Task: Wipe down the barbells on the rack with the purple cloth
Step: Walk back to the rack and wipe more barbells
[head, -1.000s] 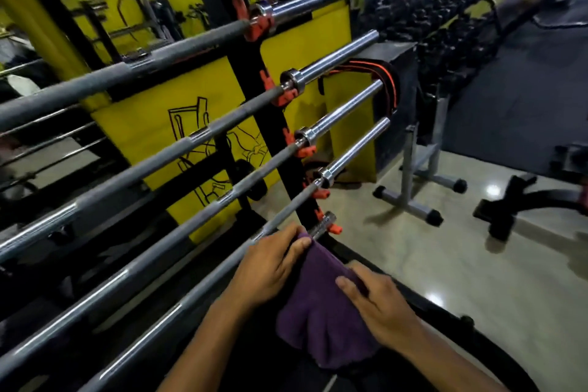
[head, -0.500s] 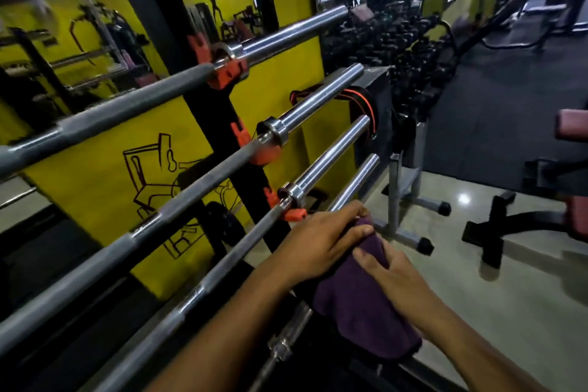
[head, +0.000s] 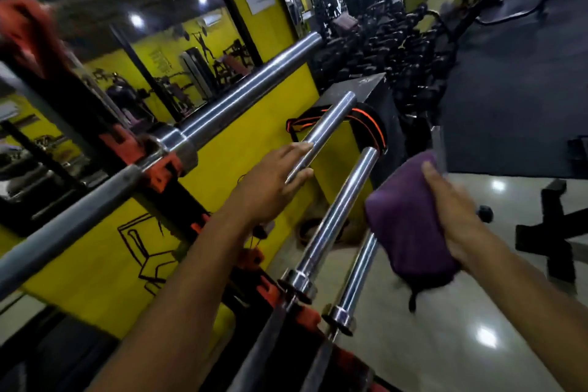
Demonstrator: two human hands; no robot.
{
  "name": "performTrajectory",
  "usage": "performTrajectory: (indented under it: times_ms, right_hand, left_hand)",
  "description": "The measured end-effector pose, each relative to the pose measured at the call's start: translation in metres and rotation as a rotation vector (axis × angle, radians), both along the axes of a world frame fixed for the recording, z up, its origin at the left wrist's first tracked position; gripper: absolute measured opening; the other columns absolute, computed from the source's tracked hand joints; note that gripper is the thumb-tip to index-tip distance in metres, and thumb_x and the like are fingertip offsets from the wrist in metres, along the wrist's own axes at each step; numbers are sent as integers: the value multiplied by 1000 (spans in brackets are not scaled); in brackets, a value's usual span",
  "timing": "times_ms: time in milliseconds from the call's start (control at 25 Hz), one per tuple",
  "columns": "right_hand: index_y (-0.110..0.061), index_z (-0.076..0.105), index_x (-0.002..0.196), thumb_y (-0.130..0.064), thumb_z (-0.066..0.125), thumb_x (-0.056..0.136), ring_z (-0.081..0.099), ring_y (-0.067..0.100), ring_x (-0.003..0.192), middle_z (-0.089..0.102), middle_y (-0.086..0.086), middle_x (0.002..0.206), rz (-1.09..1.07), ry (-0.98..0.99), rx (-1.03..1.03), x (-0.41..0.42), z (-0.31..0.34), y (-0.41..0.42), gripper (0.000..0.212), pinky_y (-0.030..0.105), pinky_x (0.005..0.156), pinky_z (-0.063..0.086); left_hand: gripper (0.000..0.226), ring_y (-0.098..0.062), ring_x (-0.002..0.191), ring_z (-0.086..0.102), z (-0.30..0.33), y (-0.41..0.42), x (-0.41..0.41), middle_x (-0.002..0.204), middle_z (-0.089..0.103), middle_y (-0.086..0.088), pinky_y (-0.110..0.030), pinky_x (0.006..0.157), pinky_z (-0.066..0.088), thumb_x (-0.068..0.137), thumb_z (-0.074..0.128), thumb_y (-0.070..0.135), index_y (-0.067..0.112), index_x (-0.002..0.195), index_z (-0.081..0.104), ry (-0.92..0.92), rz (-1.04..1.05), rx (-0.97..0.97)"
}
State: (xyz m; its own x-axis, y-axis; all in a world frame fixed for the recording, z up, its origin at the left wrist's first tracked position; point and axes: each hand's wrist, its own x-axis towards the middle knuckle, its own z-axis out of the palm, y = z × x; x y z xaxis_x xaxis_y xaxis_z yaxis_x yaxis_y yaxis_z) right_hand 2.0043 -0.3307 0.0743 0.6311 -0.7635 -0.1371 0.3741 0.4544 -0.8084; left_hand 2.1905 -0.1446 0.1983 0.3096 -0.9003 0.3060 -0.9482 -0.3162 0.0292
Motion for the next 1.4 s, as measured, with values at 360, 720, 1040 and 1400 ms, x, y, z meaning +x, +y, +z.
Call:
performTrajectory:
  times_ms: [360, 720, 1040, 1400]
  right_hand:
    - [-21, 56, 119, -53, 50, 98, 57, 15, 108, 60, 4, 119, -191, 87, -879, 197, 65, -99, 39, 33, 93, 46]
    - [-22, 62, 90, -56, 51, 95, 64, 29, 89, 63, 4, 89, 134, 481, -1340, 274, 75, -188, 35, 40, 81, 49]
    - [-18, 67, 111, -52, 47, 97, 53, 13, 110, 65, -7, 108, 1, -22, -1766, 243, 31, -88, 42, 38, 114, 26]
    - [-27, 56, 75, -58, 47, 89, 53, 23, 97, 57, -3, 86, -50, 408, -1408, 281, 61, -149, 35, 37, 97, 39]
  left_hand:
    - [67, -4, 145, 26, -10, -9, 43, 162, 24, 12, -37, 119, 31, 103, 47, 14, 43, 156, 17, 339, 160, 43]
    - [70, 3, 142, 31, -7, -8, 40, 158, 30, 20, -29, 118, 32, 100, 48, 4, 42, 155, 24, 348, 180, 67]
    - [68, 14, 135, 28, 0, -10, 36, 155, 27, 28, 1, 102, 24, 102, 47, 8, 46, 154, 22, 354, 198, 109]
    - [67, 3, 144, 26, -3, -7, 36, 160, 27, 18, -28, 120, 29, 104, 45, 9, 42, 155, 20, 357, 195, 109]
